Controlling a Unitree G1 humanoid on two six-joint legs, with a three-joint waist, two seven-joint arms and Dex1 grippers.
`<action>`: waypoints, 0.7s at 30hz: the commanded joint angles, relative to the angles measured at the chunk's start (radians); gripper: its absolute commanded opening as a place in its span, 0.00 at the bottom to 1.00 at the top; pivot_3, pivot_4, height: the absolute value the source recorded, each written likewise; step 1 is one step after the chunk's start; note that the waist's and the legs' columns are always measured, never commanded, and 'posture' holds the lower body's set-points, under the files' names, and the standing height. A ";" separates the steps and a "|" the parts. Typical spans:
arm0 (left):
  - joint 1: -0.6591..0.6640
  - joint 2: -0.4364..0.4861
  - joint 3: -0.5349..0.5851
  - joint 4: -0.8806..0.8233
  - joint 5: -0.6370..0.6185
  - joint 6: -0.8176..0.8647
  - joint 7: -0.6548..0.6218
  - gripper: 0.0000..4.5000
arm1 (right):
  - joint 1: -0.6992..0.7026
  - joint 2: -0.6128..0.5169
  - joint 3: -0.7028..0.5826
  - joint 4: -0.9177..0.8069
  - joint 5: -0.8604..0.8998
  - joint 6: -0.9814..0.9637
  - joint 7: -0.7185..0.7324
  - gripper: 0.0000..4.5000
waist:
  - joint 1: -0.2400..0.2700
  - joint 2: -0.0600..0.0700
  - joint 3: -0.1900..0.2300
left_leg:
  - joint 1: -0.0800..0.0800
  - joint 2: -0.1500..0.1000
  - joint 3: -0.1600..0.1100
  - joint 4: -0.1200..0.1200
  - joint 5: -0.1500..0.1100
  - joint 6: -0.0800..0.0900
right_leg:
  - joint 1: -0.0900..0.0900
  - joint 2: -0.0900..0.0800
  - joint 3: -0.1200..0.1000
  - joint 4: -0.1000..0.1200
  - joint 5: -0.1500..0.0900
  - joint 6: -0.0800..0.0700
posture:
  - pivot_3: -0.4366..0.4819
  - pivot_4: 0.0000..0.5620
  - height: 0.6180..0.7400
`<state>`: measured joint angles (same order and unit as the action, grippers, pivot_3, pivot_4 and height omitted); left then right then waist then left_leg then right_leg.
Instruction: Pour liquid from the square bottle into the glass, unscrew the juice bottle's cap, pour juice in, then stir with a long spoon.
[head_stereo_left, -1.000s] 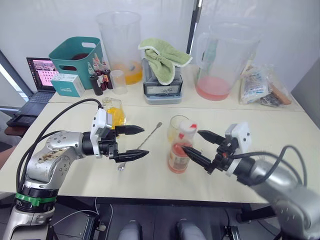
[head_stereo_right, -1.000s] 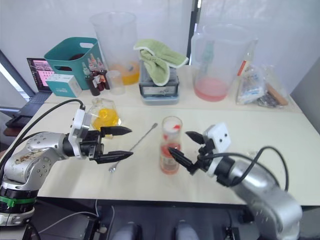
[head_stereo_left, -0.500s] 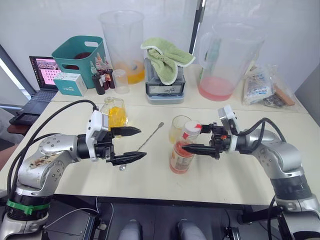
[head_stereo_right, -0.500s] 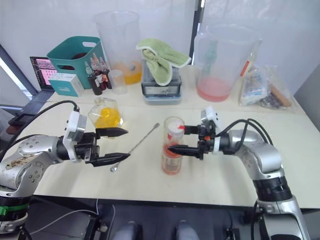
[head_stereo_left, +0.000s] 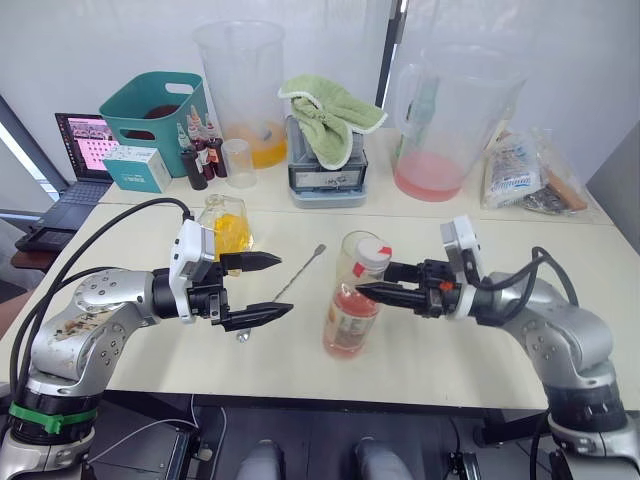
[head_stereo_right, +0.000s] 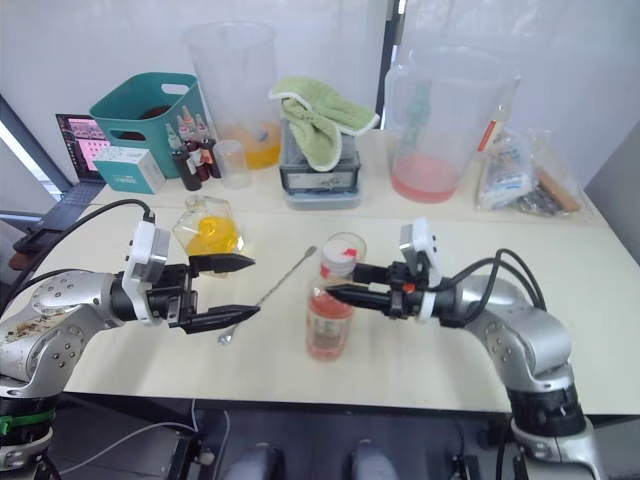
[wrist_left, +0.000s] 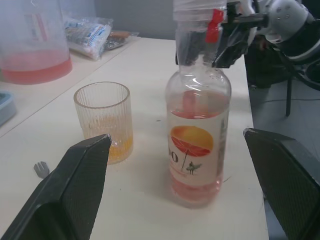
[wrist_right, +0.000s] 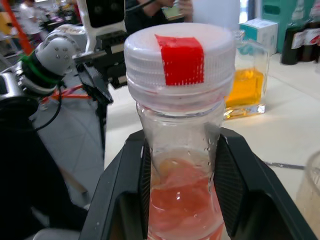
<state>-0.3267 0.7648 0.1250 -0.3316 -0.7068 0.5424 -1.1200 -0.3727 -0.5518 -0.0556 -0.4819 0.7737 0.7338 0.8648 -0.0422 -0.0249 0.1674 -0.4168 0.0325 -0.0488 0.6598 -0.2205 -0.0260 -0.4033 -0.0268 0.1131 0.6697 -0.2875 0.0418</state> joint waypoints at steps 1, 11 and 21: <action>-0.009 0.000 0.005 -0.005 -0.002 -0.019 -0.008 1.00 | 0.034 0.098 -0.034 -0.220 0.010 0.062 -0.319 0.27 | 0.000 0.000 0.000 | 0.000 0.000 0.000 0.000 0.000 0.000 | 0.000 0.000 0.000 0.000 0.000 0.000 | 0.48 0.27 1.00; -0.031 -0.003 -0.017 0.032 -0.001 -0.030 -0.044 1.00 | 0.210 0.249 0.180 -0.565 -0.227 0.304 -0.917 0.27 | 0.002 0.000 0.000 | 0.000 0.000 0.000 0.000 0.000 -0.001 | -0.001 0.000 0.000 0.001 0.000 0.000 | 0.48 0.27 1.00; -0.066 -0.008 -0.041 0.065 0.010 -0.037 -0.064 1.00 | 0.259 0.280 0.185 -0.565 -0.178 0.310 -0.922 0.62 | -0.001 0.000 0.000 | 0.001 0.000 0.000 0.000 0.000 -0.001 | 0.000 0.001 0.000 0.001 -0.001 0.000 | 0.48 0.27 1.00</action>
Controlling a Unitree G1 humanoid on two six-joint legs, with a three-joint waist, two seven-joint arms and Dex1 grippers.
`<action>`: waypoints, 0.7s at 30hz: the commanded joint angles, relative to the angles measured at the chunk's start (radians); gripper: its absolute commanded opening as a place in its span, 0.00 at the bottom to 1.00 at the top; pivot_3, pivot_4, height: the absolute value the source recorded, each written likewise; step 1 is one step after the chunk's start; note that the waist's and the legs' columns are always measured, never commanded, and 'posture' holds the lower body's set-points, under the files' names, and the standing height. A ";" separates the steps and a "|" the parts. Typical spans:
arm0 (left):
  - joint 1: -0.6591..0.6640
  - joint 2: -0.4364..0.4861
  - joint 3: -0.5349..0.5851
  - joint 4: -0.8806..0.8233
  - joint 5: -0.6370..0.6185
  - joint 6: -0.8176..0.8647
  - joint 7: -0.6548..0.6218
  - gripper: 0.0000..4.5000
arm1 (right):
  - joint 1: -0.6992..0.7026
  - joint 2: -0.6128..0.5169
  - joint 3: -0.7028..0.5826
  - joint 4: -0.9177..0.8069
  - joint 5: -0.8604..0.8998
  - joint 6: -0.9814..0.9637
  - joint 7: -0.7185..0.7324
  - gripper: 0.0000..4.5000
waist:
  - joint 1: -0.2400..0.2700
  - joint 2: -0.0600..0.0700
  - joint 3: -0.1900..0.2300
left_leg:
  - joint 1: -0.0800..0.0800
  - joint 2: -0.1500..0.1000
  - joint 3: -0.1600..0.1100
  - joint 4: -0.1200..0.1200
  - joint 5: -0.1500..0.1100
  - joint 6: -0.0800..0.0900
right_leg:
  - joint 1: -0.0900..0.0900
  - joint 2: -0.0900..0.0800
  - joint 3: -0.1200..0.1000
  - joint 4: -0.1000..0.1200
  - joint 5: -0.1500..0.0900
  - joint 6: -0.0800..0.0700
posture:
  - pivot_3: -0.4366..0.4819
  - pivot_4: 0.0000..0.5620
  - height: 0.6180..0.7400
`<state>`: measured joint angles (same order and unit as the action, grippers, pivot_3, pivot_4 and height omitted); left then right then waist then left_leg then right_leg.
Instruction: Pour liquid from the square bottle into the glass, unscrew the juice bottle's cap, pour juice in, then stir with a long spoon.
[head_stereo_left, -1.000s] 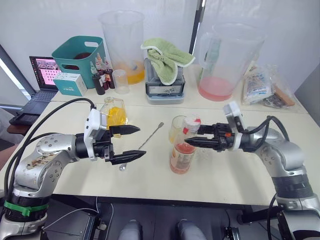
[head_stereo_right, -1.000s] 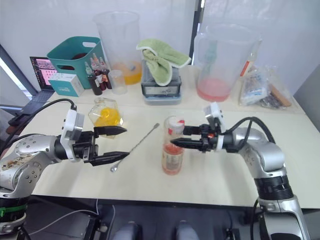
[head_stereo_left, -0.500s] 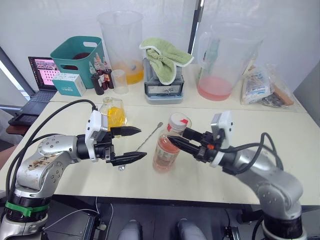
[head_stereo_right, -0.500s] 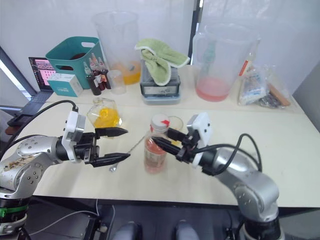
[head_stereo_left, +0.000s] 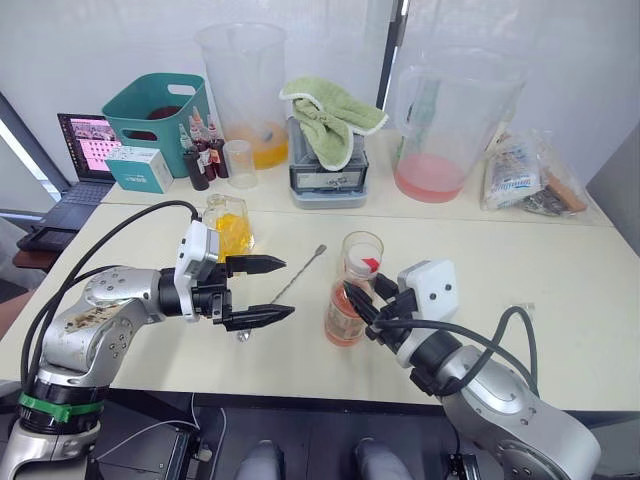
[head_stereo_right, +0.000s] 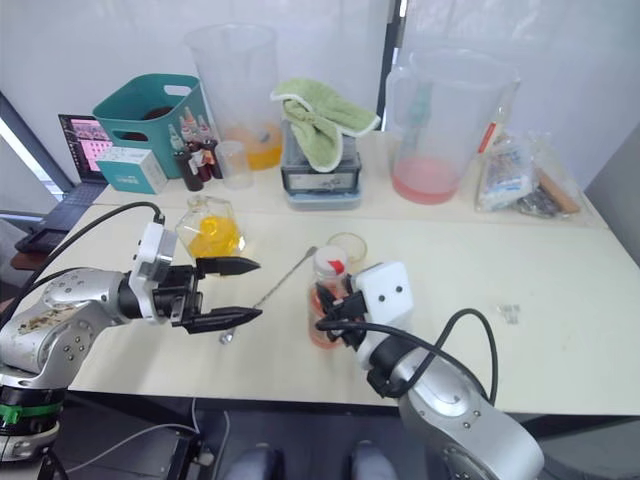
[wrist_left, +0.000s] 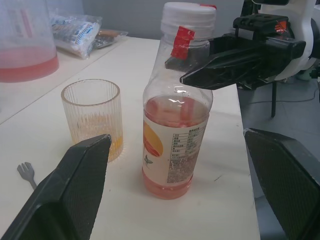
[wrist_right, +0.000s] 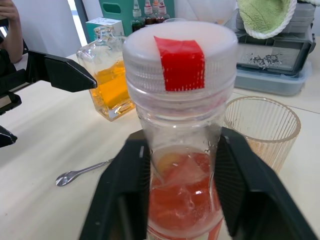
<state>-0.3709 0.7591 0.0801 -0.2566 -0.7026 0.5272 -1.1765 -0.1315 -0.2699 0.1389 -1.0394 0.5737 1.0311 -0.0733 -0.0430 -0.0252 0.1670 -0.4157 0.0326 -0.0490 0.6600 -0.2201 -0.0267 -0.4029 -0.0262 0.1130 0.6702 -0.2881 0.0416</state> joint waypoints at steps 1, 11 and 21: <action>-0.023 -0.003 0.003 -0.009 0.006 -0.022 -0.008 1.00 | 0.016 -0.002 -0.015 -0.006 0.023 0.010 0.024 0.71 | -0.001 0.000 0.000 | 0.000 0.000 0.000 0.000 0.000 0.000 | 0.000 0.000 0.000 0.000 0.000 0.000 | 0.48 0.27 1.00; -0.027 -0.013 0.004 -0.024 0.003 -0.011 0.009 1.00 | -0.094 -0.293 -0.315 0.242 0.224 -0.135 0.513 1.00 | 0.000 0.000 0.000 | 0.000 0.001 0.001 0.000 0.000 0.000 | 0.002 0.001 0.000 -0.005 0.000 0.000 | 0.48 0.27 1.00; -0.044 -0.019 -0.004 -0.042 -0.007 0.012 0.036 1.00 | -0.191 -0.510 -0.358 0.517 0.307 -0.213 0.927 1.00 | 0.002 0.000 0.000 | -0.001 0.000 0.001 0.000 0.000 0.000 | 0.002 0.001 0.000 -0.005 0.000 0.000 | 0.48 0.27 1.00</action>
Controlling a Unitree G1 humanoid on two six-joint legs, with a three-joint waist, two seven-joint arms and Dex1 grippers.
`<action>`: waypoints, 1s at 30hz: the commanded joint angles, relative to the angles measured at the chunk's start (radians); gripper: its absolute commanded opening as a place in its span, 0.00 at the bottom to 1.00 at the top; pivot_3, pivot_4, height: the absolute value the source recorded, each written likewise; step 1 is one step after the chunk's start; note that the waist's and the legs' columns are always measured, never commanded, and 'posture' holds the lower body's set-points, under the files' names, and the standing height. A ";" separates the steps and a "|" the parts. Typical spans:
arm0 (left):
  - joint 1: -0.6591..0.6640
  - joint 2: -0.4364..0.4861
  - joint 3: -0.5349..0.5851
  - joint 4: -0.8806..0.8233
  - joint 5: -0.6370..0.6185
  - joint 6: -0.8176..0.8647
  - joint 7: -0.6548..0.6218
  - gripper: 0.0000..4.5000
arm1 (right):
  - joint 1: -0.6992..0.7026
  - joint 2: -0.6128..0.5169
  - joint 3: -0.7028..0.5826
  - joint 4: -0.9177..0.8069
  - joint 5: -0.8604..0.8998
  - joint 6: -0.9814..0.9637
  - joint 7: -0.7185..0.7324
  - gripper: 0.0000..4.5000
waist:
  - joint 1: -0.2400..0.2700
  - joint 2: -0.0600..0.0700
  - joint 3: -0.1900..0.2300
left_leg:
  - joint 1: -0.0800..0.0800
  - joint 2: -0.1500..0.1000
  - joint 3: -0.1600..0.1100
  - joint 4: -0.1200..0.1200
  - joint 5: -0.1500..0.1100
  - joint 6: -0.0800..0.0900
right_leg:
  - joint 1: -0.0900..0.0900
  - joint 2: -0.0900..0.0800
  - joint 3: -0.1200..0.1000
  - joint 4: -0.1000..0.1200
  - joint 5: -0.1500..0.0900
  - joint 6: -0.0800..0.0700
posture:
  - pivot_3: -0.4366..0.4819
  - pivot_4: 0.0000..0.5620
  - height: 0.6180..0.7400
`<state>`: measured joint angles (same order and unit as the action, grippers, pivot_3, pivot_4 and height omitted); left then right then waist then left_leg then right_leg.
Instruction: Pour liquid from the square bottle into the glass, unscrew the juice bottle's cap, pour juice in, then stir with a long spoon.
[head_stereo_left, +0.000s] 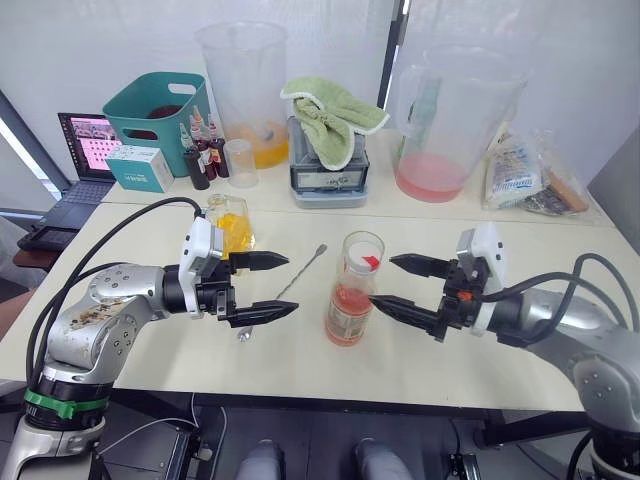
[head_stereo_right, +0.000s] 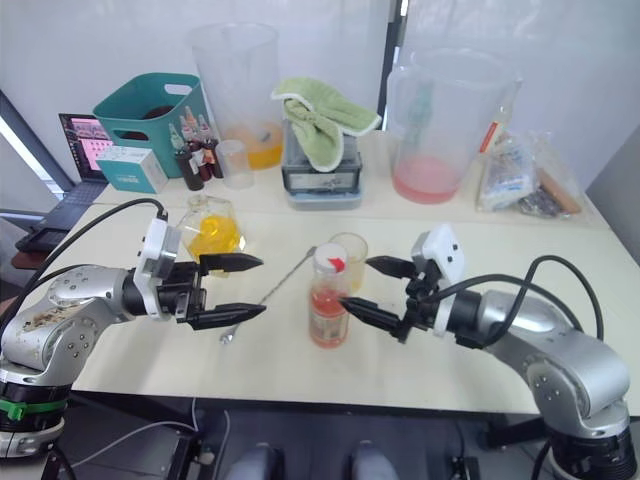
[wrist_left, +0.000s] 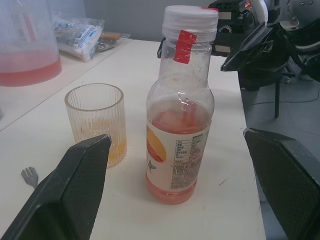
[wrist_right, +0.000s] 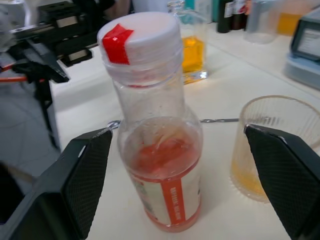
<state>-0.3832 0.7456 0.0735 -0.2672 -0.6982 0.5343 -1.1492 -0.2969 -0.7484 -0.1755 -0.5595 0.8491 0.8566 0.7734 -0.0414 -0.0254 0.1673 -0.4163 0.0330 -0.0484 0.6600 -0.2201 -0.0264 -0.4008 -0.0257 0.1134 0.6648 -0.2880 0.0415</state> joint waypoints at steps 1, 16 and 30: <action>-0.043 -0.012 -0.007 -0.028 -0.006 0.005 0.013 1.00 | -0.035 -0.046 -0.054 0.064 0.035 -0.043 0.106 1.00 | 0.002 0.000 0.000 | 0.000 0.000 0.000 0.000 0.000 0.000 | 0.000 0.000 0.000 0.000 0.000 0.000 | 0.48 0.27 1.00; -0.313 -0.175 -0.233 0.116 0.092 0.019 -0.020 1.00 | -0.102 -0.187 -0.069 0.237 -0.006 -0.101 0.308 1.00 | 0.014 0.000 0.000 | 0.000 -0.001 0.000 0.001 0.000 0.000 | 0.001 0.000 0.000 0.000 0.000 0.000 | 0.48 0.27 1.00; -0.393 -0.284 -0.258 0.230 0.122 -0.011 -0.092 0.87 | -0.081 -0.164 -0.068 0.131 0.049 -0.050 0.230 1.00 | 0.024 0.000 0.000 | 0.000 -0.002 0.000 0.001 0.000 0.000 | 0.002 0.000 0.001 0.000 0.000 0.000 | 0.48 0.27 1.00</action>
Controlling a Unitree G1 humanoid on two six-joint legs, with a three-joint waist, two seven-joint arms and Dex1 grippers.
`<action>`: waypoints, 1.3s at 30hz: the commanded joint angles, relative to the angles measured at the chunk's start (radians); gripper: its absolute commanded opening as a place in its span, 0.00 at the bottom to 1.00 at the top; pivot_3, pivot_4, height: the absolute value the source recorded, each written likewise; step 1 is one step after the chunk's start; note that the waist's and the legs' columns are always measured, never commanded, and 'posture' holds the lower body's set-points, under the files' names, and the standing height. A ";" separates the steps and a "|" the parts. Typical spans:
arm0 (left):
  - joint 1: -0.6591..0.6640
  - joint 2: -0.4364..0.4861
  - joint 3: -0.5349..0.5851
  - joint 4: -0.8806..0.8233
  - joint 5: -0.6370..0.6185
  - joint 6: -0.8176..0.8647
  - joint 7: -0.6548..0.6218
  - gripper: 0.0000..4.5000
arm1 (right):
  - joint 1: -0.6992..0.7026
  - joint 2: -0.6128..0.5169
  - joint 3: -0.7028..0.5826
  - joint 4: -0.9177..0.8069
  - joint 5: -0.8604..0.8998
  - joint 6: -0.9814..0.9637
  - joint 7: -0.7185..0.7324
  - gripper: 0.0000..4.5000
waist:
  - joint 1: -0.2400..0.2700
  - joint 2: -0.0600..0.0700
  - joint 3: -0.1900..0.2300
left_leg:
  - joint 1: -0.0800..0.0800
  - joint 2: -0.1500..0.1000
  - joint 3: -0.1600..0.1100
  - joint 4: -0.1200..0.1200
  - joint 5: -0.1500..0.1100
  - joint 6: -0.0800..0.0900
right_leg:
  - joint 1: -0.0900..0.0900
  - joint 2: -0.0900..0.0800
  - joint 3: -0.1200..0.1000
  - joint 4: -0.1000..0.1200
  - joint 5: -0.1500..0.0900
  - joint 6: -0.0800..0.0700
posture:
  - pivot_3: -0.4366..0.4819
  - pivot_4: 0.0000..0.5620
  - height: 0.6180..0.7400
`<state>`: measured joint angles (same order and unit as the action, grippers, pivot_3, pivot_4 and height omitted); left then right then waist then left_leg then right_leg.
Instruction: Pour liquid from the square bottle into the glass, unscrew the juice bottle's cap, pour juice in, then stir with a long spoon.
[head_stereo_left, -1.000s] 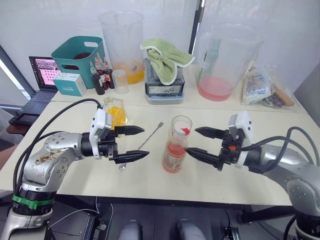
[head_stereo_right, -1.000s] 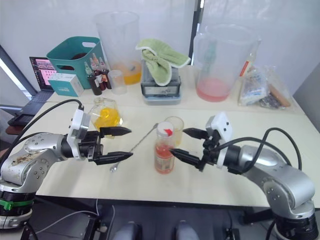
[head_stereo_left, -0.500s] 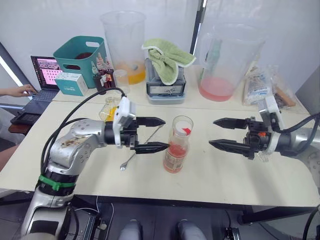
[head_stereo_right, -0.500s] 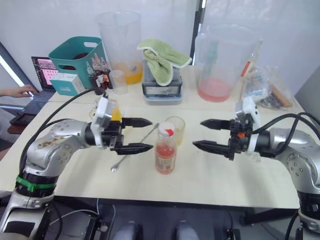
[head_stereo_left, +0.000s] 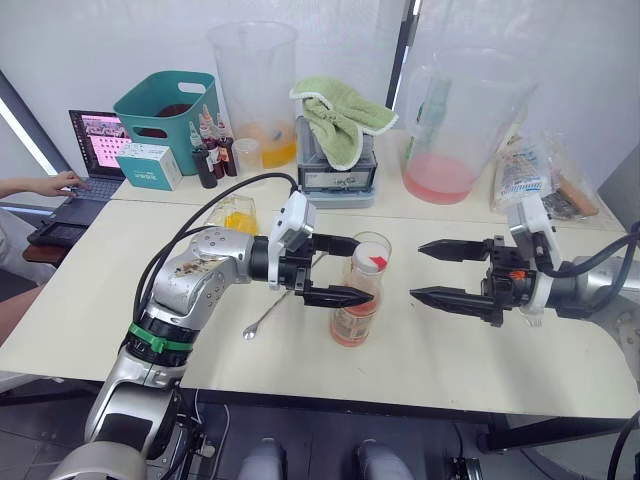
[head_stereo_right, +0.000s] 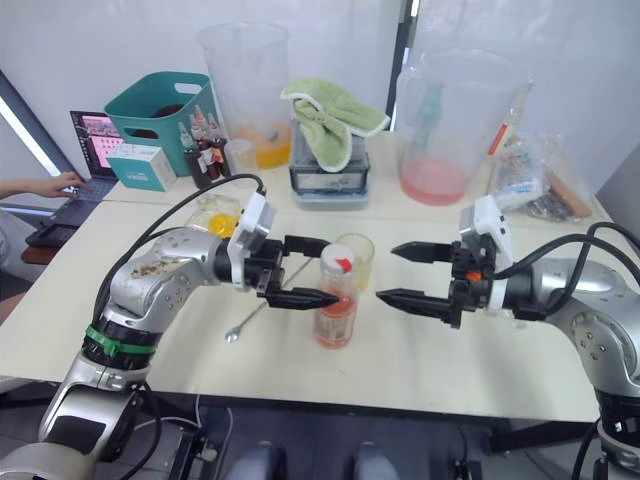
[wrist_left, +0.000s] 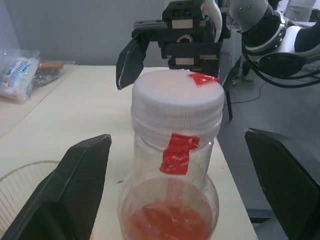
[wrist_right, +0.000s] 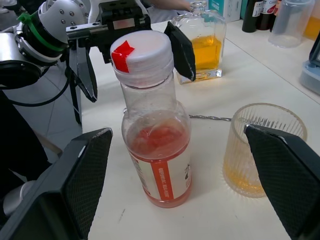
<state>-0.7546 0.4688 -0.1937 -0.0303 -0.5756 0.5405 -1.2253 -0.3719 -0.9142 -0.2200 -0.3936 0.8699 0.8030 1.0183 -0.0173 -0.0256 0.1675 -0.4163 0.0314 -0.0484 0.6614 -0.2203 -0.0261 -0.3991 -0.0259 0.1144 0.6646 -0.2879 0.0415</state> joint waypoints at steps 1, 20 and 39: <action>-0.020 -0.009 0.004 -0.004 0.004 -0.019 -0.022 0.82 | -0.010 0.005 -0.021 -0.039 0.030 0.006 -0.021 1.00 | 0.000 0.000 0.000 | 0.000 0.000 0.000 0.000 0.000 0.000 | 0.000 0.000 0.000 0.000 0.000 0.000 | 0.48 0.27 1.00; 0.010 -0.036 -0.029 0.033 0.102 -0.131 -0.047 0.30 | -0.138 0.125 0.052 -0.157 0.124 0.102 -0.282 1.00 | 0.002 0.000 0.000 | 0.001 0.000 -0.001 0.000 0.000 0.000 | 0.002 0.000 0.000 0.000 0.000 0.000 | 0.48 0.27 1.00; 0.016 -0.042 -0.029 0.030 0.107 -0.132 -0.063 0.30 | -0.134 0.151 0.091 -0.142 0.097 0.082 -0.286 0.38 | 0.002 0.000 0.000 | 0.002 0.000 -0.002 0.000 0.000 0.000 | 0.003 0.000 -0.001 0.000 0.000 0.000 | 0.48 0.27 1.00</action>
<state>-0.7461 0.4246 -0.2097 0.0126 -0.4745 0.4138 -1.2690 -0.4940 -0.7648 -0.1229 -0.5350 0.9631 0.9037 0.7196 -0.0153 -0.0256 0.1674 -0.4148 0.0311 -0.0504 0.6615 -0.2202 -0.0260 -0.3958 -0.0258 0.1137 0.6644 -0.2879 0.0415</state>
